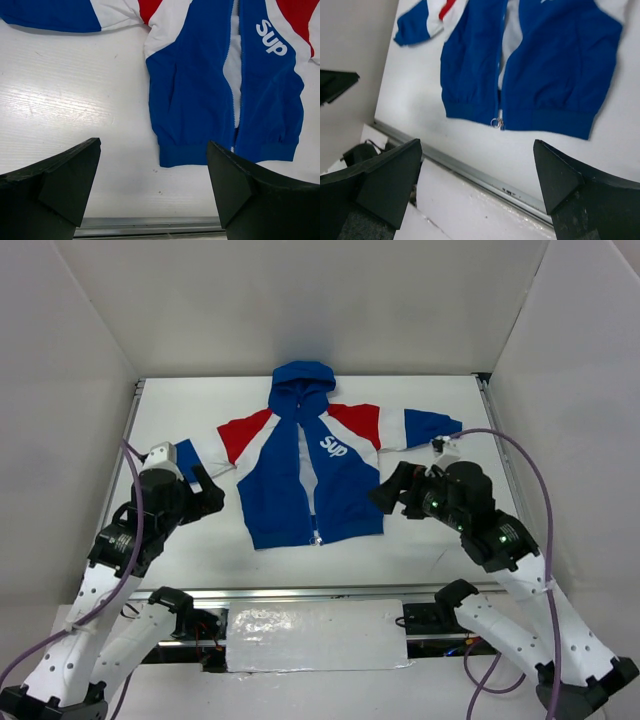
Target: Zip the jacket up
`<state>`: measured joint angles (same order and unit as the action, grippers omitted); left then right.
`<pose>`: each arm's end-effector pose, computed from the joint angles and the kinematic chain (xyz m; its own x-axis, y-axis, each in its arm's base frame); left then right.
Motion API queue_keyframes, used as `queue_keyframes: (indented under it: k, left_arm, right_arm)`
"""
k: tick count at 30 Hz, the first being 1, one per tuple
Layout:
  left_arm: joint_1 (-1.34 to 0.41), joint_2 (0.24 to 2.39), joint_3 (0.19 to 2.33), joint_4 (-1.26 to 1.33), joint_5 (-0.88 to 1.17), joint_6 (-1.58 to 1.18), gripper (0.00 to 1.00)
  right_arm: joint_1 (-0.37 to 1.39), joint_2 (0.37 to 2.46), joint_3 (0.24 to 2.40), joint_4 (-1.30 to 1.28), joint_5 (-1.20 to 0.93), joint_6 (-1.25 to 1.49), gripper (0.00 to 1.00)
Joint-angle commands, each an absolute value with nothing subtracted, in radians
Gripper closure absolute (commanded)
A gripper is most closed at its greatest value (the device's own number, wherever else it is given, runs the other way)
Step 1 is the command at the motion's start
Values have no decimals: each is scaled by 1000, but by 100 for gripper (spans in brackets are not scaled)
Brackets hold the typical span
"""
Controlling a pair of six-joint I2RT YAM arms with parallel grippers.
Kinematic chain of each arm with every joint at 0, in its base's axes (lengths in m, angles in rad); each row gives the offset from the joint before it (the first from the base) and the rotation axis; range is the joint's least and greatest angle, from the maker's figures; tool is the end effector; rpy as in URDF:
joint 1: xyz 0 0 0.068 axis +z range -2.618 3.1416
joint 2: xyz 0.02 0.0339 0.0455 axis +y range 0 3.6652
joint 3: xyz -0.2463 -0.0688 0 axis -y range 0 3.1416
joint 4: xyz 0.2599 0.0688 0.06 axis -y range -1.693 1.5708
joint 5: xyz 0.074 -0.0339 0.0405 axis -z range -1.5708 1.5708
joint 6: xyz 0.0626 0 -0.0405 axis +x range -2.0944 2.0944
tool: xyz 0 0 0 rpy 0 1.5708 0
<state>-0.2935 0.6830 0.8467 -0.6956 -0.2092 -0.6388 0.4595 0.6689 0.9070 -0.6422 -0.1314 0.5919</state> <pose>0.1877 -0.0431 0.3019 -0.4563 -0.4714 -0.7547 -0.1998 0.8808 -0.4293 0.1669 0.0917 0.3323 -0.5980 0.3212 -0.7343 -0.2579 0.7903 0.5558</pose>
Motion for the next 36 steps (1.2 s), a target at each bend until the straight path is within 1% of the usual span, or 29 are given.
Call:
queue_keyframes:
  k: [1, 2, 3, 4, 5, 6, 7, 8, 9, 10, 11, 12, 13, 17, 23, 26, 28, 32, 36]
  left_arm:
    - [-298, 680, 870, -676, -227, -655, 1]
    - [-301, 683, 871, -673, -233, -653, 1]
    - [-299, 695, 879, -678, -241, -650, 1]
    - [-299, 706, 890, -687, -255, -641, 1]
    - [-301, 716, 925, -724, -271, -634, 1]
    - [-299, 735, 945, -745, -316, -620, 1]
    - [-299, 741, 974, -764, -339, -614, 1]
    - [-301, 742, 979, -779, -368, -608, 1]
    - [-299, 729, 979, -797, -432, -609, 1]
    - [-301, 715, 971, -801, -455, -618, 1]
    - [-299, 700, 942, -798, -475, -633, 1]
    - [-301, 669, 931, -775, -479, -634, 1]
    - [-301, 657, 919, -759, -445, -626, 0]
    - [-298, 640, 908, -733, -417, -614, 1]
    - [-295, 719, 910, -709, -321, -566, 1]
    - [-295, 732, 910, -707, -307, -557, 1]
    - [-293, 727, 907, -703, -301, -555, 1]
    - [-293, 718, 900, -690, -281, -546, 1]
    - [-291, 736, 900, -683, -258, -534, 0]
  right_arm:
    - [538, 707, 879, -488, -154, 618, 0]
    - [578, 736, 882, -485, -115, 623, 0]
    - [682, 823, 893, -489, -69, 621, 0]
    - [736, 880, 908, -514, -20, 617, 0]
    - [792, 931, 942, -525, 85, 620, 0]
    - [890, 1033, 952, -528, 128, 618, 4]
    - [923, 1084, 965, -520, 164, 618, 6]
    - [946, 1127, 971, -514, 190, 623, 10]
    - [980, 1216, 974, -502, 221, 626, 26]
    - [994, 1260, 980, -497, 232, 630, 33]
    - [1009, 1332, 988, -486, 244, 637, 46]
    - [1022, 1365, 991, -476, 261, 650, 51]
    - [1038, 1399, 1000, -454, 264, 655, 54]
    - [1071, 1573, 1057, -468, 346, 680, 54]
    - [1075, 1693, 1132, -503, 474, 664, 53]
    - [1075, 1744, 1178, -535, 502, 658, 54]
    - [1071, 1747, 1167, -532, 505, 660, 53]
    - [1035, 1703, 1105, -476, 447, 649, 53]
    - [1017, 1706, 1089, -460, 396, 627, 53]
